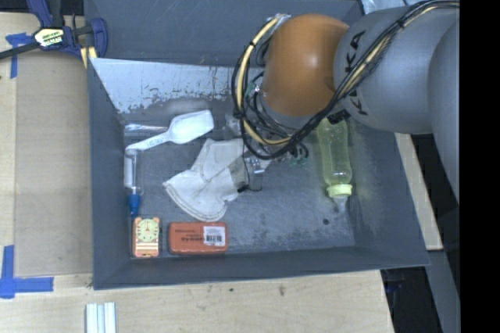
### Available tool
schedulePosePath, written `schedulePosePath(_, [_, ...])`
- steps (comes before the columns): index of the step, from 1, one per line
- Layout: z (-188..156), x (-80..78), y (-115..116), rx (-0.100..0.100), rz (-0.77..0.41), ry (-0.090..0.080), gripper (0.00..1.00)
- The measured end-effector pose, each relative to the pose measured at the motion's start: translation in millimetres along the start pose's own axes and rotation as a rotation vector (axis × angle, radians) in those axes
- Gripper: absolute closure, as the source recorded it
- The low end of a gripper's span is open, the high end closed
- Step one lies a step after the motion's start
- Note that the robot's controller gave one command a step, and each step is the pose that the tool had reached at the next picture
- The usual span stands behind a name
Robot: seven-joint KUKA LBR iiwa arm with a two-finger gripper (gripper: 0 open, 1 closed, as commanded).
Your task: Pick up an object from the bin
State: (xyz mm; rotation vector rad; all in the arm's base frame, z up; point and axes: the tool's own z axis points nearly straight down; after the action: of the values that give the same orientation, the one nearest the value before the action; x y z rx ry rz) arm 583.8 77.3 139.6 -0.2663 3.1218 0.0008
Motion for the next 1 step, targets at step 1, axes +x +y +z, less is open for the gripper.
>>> schedulePosePath(1, [44.2, -18.9, 17.4, 0.000, -0.023, 0.003, 0.00])
